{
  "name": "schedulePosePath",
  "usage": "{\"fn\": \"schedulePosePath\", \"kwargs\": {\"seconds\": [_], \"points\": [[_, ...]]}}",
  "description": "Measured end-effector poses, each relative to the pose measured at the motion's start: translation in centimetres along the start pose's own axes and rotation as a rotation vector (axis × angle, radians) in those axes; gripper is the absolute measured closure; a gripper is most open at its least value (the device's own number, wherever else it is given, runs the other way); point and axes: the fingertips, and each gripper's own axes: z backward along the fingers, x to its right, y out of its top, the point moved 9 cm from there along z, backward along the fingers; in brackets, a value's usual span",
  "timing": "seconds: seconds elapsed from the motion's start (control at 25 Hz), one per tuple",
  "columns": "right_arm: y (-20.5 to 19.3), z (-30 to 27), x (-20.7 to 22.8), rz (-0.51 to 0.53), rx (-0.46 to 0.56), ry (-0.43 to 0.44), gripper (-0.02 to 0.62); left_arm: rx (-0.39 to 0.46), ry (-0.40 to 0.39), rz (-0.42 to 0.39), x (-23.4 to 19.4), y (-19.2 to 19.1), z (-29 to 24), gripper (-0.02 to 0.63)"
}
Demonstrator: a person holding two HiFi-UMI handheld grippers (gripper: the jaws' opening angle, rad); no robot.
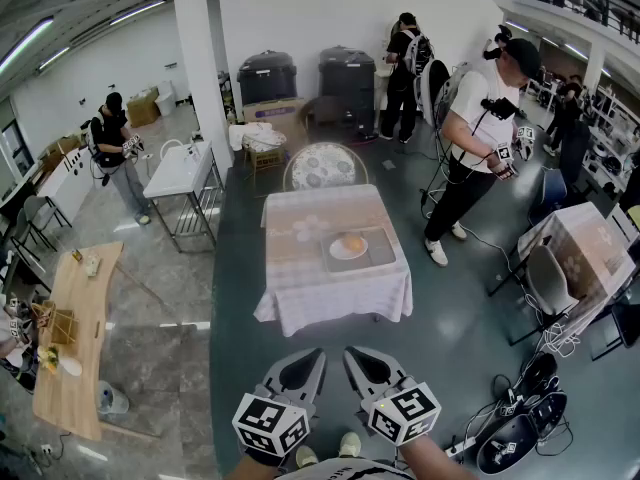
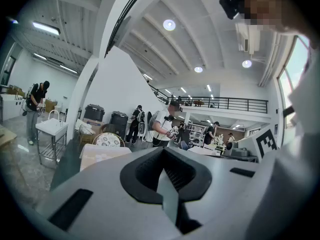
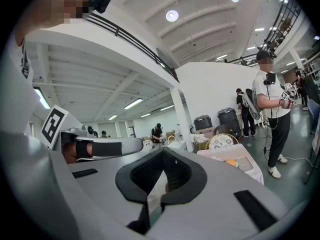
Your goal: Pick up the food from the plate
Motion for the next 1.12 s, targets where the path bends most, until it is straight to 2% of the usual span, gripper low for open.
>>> {"fn": "schedulePosePath", "kwargs": {"seconds": [0.36,0.68,1.12], "points": [[0.1,-0.1,1.3,-0.002,0.000,0.011,0.581,-0.007,0.007,-0.004,0.3,-0.1,-1.3,0.601],[0.2,0.4,2.9,-0.052,0.030,0.050,0.580,-0.019,0.017,0.002,0.8,-0.8,-2.7,0.601],[0.4,1.2,6.3,-0.025,0.033,0.070,0.580,-0.015,0.053,-0.027,2.7,-1.2,-6.0,0.601]]}}
